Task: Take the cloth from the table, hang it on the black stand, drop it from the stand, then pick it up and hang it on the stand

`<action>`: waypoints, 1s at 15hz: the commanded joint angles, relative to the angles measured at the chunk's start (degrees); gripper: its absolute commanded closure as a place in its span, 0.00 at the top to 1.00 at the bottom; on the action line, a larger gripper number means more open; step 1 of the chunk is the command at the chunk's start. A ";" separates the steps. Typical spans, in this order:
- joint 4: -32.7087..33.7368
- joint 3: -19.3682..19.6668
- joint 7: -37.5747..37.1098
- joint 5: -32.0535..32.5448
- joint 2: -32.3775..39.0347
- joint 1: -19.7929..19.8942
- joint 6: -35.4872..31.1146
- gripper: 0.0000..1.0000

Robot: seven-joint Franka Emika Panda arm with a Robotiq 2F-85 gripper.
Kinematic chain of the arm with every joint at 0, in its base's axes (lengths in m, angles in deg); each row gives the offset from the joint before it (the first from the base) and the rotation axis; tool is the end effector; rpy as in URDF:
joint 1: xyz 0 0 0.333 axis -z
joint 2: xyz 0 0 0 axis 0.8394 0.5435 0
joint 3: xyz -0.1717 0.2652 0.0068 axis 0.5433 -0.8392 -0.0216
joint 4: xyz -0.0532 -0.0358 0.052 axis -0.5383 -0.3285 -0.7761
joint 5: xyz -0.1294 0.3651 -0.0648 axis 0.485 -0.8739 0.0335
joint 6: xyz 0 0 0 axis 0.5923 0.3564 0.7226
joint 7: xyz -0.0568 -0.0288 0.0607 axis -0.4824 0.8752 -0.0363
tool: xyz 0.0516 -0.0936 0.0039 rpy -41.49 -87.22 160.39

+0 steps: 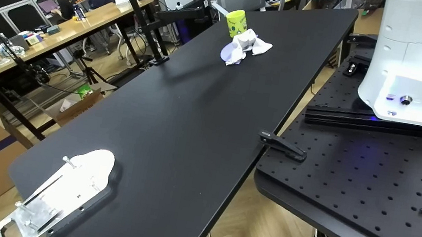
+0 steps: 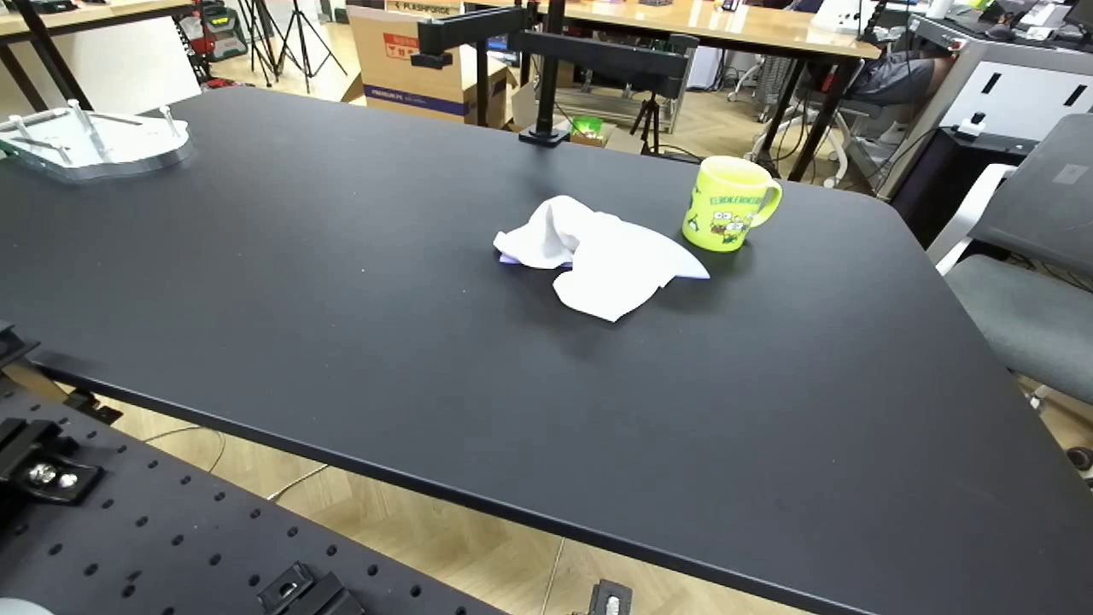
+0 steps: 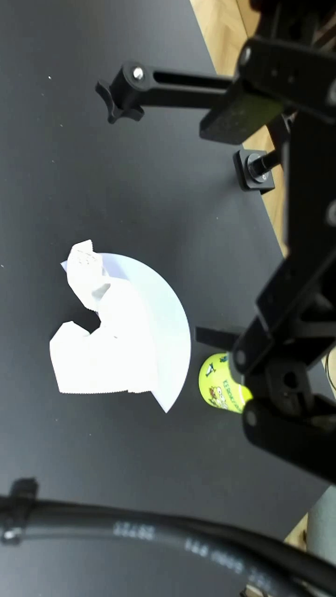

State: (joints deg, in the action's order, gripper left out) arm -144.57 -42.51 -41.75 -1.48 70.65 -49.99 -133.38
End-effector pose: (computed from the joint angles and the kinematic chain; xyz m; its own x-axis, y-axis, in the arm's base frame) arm 0.4431 -0.1228 0.4416 0.9347 -0.2890 0.2069 -0.2674 -0.9553 -0.1263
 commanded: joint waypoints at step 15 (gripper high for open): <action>-2.49 0.37 -6.15 -4.31 18.72 2.31 -17.41 1.00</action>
State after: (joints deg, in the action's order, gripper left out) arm -147.10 -42.30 -47.79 -5.90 89.44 -47.52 -150.91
